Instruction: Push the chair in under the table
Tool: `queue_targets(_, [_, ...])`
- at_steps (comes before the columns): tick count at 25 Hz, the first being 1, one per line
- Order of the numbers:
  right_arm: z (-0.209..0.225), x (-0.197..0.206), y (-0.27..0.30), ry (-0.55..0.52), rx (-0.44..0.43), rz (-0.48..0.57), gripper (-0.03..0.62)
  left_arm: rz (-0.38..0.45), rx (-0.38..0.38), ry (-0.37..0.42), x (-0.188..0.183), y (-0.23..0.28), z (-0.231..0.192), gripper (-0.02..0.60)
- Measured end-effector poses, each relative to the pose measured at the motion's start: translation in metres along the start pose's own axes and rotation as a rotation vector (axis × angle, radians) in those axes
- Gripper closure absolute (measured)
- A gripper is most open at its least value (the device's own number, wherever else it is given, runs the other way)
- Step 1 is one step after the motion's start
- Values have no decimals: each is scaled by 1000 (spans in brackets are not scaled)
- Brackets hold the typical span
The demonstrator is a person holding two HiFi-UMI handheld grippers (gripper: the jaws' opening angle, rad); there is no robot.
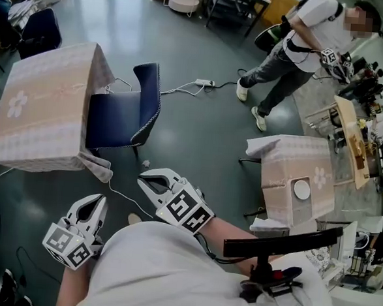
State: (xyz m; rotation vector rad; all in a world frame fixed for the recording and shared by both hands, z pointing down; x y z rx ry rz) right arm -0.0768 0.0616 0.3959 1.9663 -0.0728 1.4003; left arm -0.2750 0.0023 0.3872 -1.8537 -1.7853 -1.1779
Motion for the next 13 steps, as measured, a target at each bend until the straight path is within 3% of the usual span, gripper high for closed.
queue_targets(13, [-37,-22,25,5,16,-27,582,-17,28,-5,2,-41,-26,571])
Point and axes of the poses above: the fingertips, and each gripper's own axes: y forward along the fingers, z to its right, x out of its underside, the point moved 8 cm from there along -y, backward along the fingers, and after that the axes turned 15 degrees about -y, right-handed, at the moved point
